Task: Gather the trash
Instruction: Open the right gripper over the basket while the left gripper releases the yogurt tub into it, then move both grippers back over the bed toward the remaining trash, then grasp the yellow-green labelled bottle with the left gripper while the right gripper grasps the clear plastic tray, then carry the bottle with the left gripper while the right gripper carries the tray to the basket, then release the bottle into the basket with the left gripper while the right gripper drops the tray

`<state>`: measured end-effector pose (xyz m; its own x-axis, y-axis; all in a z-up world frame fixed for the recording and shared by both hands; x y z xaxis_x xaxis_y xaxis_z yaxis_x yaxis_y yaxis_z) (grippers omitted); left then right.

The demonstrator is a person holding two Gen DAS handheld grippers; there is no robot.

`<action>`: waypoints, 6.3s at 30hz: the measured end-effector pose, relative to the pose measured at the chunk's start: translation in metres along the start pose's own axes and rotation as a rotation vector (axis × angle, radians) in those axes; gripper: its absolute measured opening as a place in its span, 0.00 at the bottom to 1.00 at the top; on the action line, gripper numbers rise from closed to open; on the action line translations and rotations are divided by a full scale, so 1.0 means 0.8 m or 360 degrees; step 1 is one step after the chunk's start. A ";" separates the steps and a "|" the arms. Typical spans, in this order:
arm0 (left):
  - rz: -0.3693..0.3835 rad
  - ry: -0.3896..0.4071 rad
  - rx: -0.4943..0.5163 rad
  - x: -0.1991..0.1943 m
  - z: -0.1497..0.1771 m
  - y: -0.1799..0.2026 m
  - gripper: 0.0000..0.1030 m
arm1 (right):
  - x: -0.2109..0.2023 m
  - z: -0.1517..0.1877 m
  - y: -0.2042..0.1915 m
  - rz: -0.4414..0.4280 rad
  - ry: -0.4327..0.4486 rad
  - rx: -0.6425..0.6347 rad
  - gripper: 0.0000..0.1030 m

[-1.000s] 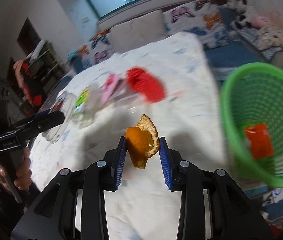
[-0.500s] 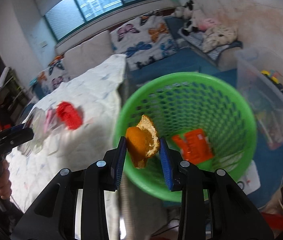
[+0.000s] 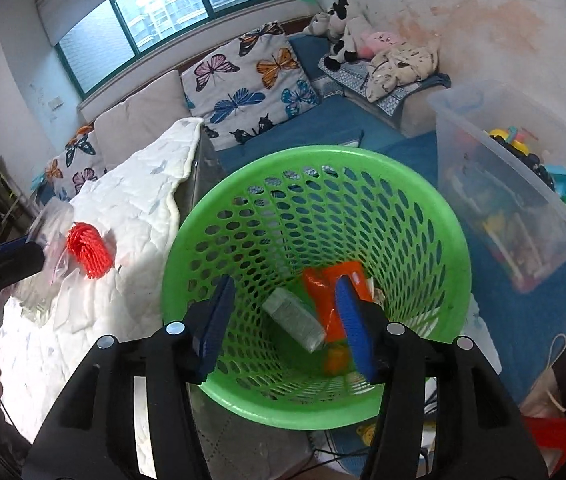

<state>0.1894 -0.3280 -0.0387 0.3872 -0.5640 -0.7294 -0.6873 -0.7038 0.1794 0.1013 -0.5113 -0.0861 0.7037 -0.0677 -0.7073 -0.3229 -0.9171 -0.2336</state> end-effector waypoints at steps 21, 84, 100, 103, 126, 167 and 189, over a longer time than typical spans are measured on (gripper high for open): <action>0.0026 -0.0157 0.0065 0.078 -0.005 0.045 0.87 | -0.035 0.019 0.019 -0.0003 0.0055 0.0028 0.67; -0.0626 0.0101 -0.0771 -0.140 0.119 -0.345 0.90 | 0.051 0.061 -0.330 -0.0486 -0.0216 -0.0588 0.75; -0.0637 -0.0039 -0.0909 -0.089 0.107 -0.410 0.90 | 0.111 0.077 -0.378 -0.0404 -0.0317 -0.0741 0.74; -0.0641 -0.0065 -0.0913 -0.079 0.108 -0.415 0.83 | 0.115 0.078 -0.377 -0.0400 -0.0327 -0.0745 0.70; -0.0528 -0.0035 -0.0966 -0.078 0.112 -0.410 0.54 | 0.102 0.076 -0.371 -0.0428 -0.0306 -0.0686 0.56; -0.0029 0.0100 -0.0362 -0.077 -0.002 -0.096 0.54 | -0.028 0.008 -0.103 -0.0073 -0.0002 -0.0261 0.56; 0.0157 0.0039 -0.0236 0.001 -0.037 -0.002 0.54 | 0.004 0.001 -0.005 0.0051 -0.0037 -0.0085 0.67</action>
<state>0.2089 -0.3400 -0.0203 0.3387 -0.6425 -0.6874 -0.6254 -0.6996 0.3457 0.1044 -0.5074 -0.0882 0.6784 -0.0889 -0.7293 -0.3104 -0.9344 -0.1749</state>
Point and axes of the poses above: each gripper's, at about its wrist camera, not at the fingertips, and x roughly the way its jaws point, y to its right, z to its underside, the point moved 7 cm from there along x, roughly the way its jaws point, and after that the axes turned 4 degrees about z, right-handed, at the moved point
